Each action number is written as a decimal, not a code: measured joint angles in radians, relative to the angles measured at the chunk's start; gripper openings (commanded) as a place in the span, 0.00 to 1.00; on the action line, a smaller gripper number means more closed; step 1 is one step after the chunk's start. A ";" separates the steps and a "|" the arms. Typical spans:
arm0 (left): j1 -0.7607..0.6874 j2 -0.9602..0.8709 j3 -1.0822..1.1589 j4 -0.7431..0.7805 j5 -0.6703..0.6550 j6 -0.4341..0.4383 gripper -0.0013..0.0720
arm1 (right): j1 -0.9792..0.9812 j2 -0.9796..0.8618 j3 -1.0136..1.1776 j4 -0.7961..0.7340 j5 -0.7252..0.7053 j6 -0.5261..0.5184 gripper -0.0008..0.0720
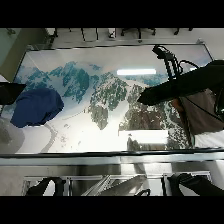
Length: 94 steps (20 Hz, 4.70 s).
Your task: Fold the shirts.
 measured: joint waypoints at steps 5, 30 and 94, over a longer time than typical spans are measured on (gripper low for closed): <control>0.000 0.000 0.000 0.000 0.000 0.000 0.03 | 0.000 0.000 0.000 0.000 0.000 0.000 0.04; 0.018 -0.356 -0.001 0.562 -0.119 -0.110 0.98 | -0.001 -0.046 0.000 0.058 0.310 -0.175 0.07; -0.526 -0.781 -0.418 -0.129 -0.305 -0.060 0.88 | -0.168 -0.104 -0.830 0.277 0.485 -0.062 0.70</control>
